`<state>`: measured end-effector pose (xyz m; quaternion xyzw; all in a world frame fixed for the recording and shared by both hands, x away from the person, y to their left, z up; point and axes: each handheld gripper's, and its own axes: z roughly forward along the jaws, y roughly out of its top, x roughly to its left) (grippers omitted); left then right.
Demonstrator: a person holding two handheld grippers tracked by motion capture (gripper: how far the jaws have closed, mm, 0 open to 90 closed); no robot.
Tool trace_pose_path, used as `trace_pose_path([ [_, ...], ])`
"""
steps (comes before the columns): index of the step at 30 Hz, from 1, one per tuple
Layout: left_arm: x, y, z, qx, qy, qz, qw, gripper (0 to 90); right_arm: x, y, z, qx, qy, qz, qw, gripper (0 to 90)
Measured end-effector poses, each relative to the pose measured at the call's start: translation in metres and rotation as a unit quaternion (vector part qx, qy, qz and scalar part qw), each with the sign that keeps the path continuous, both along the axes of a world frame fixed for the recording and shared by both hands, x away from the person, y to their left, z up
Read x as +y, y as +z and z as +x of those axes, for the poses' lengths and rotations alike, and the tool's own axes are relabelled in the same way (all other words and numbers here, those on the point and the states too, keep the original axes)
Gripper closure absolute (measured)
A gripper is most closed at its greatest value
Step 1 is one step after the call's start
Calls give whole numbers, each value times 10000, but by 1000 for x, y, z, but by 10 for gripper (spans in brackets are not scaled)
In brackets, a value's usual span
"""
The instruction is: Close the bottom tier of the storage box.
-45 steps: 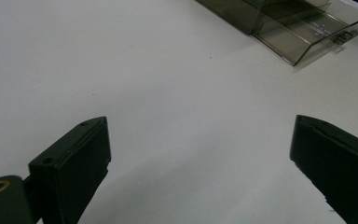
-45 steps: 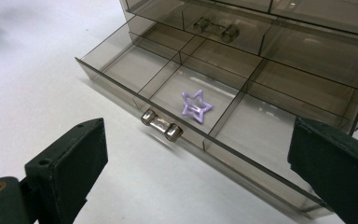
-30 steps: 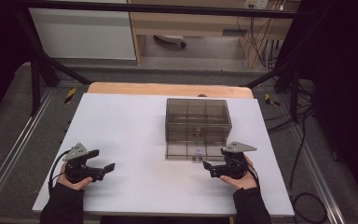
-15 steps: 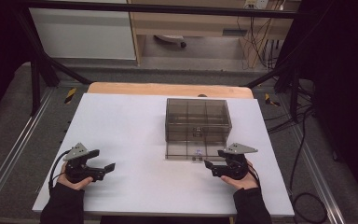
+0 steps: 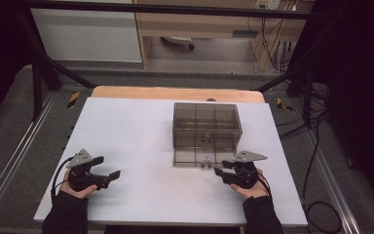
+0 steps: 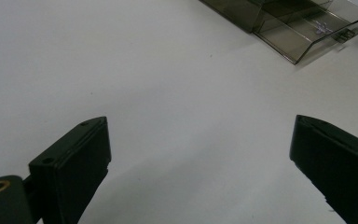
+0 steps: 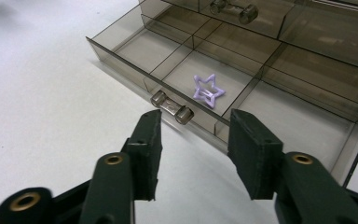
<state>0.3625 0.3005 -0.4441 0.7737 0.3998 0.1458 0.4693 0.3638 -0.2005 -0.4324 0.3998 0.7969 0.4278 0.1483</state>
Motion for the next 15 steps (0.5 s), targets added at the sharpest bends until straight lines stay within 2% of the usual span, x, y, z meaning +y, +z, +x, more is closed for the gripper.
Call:
trace_pose_path([
  [15, 1, 0, 0, -15, -14, 1, 10000, 46, 0, -2, 0, 88, -77, 106, 9999, 792],
])
